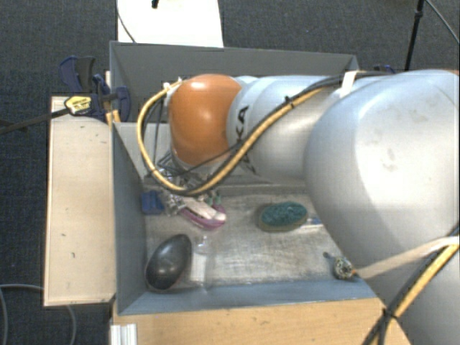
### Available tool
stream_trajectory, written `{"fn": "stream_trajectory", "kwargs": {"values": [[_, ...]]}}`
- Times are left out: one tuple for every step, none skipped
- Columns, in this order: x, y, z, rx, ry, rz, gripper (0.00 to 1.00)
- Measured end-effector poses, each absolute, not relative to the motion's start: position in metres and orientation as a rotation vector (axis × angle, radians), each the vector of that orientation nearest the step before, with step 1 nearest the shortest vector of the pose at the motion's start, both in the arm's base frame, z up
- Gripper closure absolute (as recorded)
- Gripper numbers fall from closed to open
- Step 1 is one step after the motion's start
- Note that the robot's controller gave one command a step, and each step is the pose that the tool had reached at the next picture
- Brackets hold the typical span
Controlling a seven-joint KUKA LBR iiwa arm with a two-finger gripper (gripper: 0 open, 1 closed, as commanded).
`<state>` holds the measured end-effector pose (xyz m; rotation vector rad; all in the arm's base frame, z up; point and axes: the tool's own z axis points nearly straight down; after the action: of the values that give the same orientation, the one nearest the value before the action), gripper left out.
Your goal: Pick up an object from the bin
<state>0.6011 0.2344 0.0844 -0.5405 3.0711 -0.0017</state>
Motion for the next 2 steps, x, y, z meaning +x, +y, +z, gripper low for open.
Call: {"fn": "stream_trajectory", "kwargs": {"values": [[0.597,0.231,0.08,-0.541,3.092,-0.014,0.0],[0.534,0.245,0.091,-0.347,3.063,0.003,0.0]]}}
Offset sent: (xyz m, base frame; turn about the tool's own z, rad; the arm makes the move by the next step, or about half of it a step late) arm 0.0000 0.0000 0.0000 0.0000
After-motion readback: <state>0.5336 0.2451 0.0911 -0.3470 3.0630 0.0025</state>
